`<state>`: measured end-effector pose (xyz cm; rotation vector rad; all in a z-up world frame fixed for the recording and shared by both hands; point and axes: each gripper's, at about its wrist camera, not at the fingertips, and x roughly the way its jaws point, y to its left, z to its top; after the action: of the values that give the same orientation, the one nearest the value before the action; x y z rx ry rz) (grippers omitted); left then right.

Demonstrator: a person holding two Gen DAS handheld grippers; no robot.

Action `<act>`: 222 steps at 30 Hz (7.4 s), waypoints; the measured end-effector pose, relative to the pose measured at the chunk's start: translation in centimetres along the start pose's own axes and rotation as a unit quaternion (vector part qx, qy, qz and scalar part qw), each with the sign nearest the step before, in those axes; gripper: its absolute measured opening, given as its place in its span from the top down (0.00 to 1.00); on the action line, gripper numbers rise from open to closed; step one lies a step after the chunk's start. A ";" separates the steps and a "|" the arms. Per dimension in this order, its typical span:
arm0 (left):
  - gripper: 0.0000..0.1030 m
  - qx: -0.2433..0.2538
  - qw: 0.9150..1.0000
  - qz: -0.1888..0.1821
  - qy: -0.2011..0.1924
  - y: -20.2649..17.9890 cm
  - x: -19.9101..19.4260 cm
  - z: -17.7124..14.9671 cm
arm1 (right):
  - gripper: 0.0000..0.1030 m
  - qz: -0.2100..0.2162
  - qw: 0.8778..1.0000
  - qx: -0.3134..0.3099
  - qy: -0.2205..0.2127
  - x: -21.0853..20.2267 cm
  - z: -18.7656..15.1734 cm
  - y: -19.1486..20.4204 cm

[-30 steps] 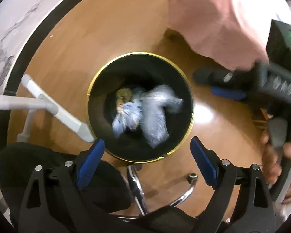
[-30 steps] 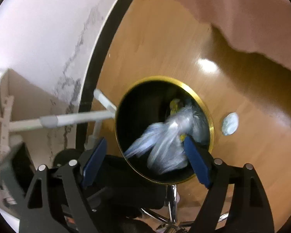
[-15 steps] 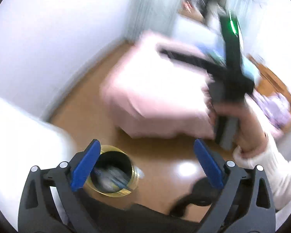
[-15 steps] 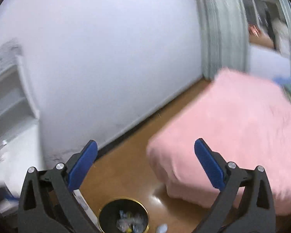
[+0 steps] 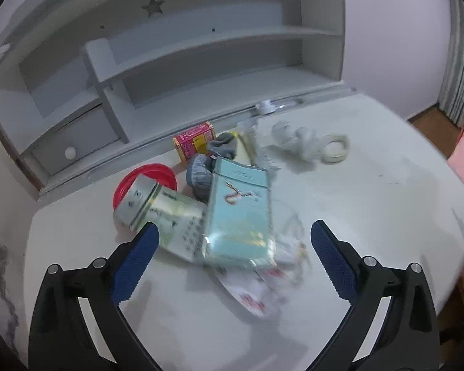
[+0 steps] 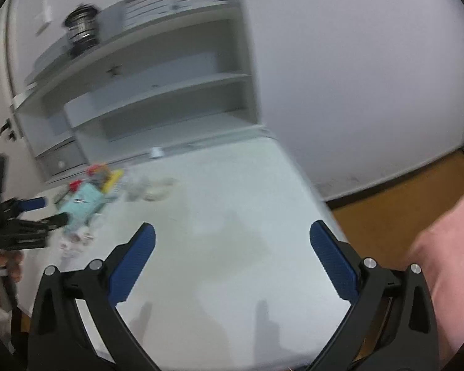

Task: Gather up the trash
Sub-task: 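Grasp the light blue Nanjing cigarette pack with the left tool while the right tool grasps white tissue, then carry the cigarette pack and tissue over the bin and release both, then grasp the white patterned mask with the right tool while the left tool grasps the silver-green cigarette pack, then carry the mask and cigarette pack over the black bin and open both tools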

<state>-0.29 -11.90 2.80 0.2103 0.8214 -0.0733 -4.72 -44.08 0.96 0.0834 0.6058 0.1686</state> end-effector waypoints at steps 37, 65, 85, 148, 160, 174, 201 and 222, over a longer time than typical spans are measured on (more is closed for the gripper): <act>0.48 -0.149 0.988 0.005 0.026 16.6 1.7 -3.2 | 0.60 0.100 0.964 -0.185 0.165 19.5 5.0 16.7; 0.48 0.039 0.984 -0.166 -0.047 -3.2 -3.0 2.7 | 0.62 0.109 0.989 -0.084 0.055 3.4 6.5 5.0; 0.48 0.398 0.868 -0.291 0.061 -49.4 5.4 -10.6 | 0.62 -0.056 0.909 0.356 0.210 -2.4 -19.2 -34.6; 0.06 -0.212 0.976 0.046 0.031 12.0 -1.2 -5.6 | 0.14 0.191 0.931 -0.274 0.149 10.8 -1.6 23.9; 0.06 -0.196 0.979 0.011 0.050 8.8 3.5 -2.4 | 0.75 0.174 0.942 -0.231 0.169 11.8 -1.1 18.8; 0.06 -0.186 0.979 0.027 0.080 6.1 8.8 -0.8 | 0.75 0.143 0.961 -0.174 0.159 10.6 -1.5 13.1; 0.49 -0.173 0.981 0.052 0.068 9.5 7.1 -2.8 | 0.75 0.153 0.969 -0.127 0.144 10.3 -1.4 11.3; 0.49 -0.039 0.988 -0.149 -0.033 -4.5 0.0 2.5 | 0.75 0.128 0.990 0.000 0.058 2.2 2.4 0.1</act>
<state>0.82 -16.82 3.73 0.0095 0.7835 -0.3267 -1.56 -43.63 1.74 0.1516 0.7097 0.4241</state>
